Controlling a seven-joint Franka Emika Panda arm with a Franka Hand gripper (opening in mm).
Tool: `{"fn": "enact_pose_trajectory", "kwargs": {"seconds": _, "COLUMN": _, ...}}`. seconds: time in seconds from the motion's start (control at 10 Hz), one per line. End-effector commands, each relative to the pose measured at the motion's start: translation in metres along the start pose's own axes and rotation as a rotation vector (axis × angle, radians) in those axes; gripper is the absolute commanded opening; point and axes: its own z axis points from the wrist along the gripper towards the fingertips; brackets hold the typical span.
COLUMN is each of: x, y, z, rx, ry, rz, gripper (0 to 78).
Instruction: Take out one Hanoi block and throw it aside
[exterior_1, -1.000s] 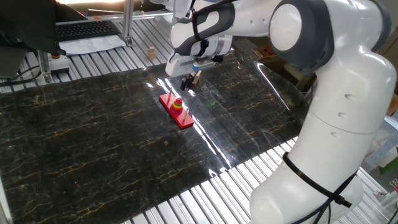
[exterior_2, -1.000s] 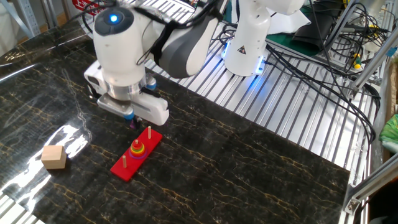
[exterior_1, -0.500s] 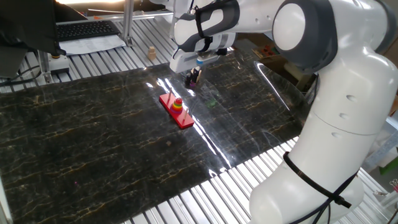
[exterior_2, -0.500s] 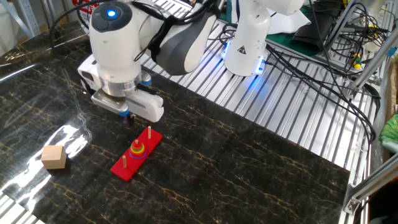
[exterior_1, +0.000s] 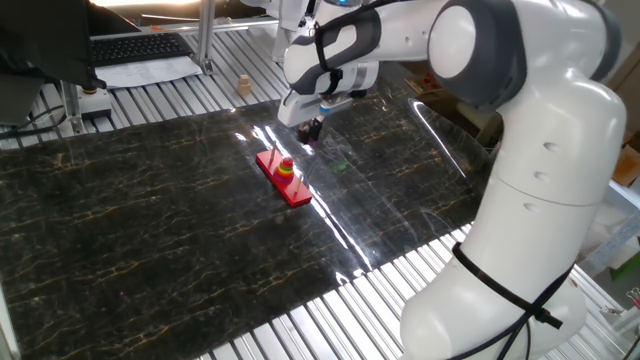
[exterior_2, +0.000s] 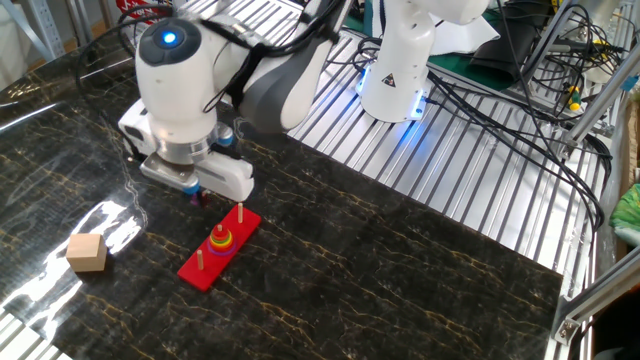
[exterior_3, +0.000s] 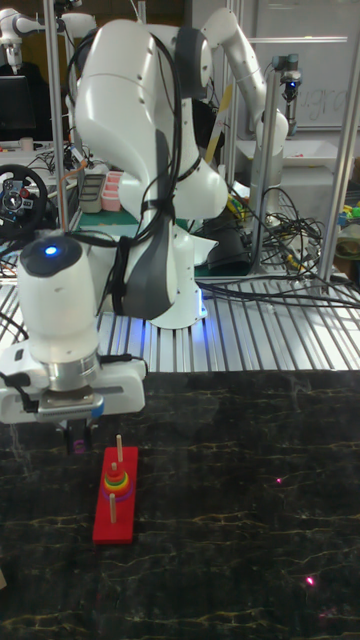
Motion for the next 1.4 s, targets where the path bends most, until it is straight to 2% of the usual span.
{"fn": "enact_pose_trajectory", "kwargs": {"seconds": 0.1, "x": -0.006, "y": -0.009, "z": 0.01, "rx": -0.002, "ry": 0.006, "rz": -0.01, "gripper": 1.1}}
{"fn": "enact_pose_trajectory", "kwargs": {"seconds": 0.9, "x": -0.003, "y": -0.016, "z": 0.037, "rx": 0.001, "ry": 0.0, "rz": -0.032, "gripper": 1.1}}
{"fn": "enact_pose_trajectory", "kwargs": {"seconds": 1.4, "x": -0.003, "y": -0.017, "z": 0.042, "rx": 0.002, "ry": 0.0, "rz": -0.034, "gripper": 1.1}}
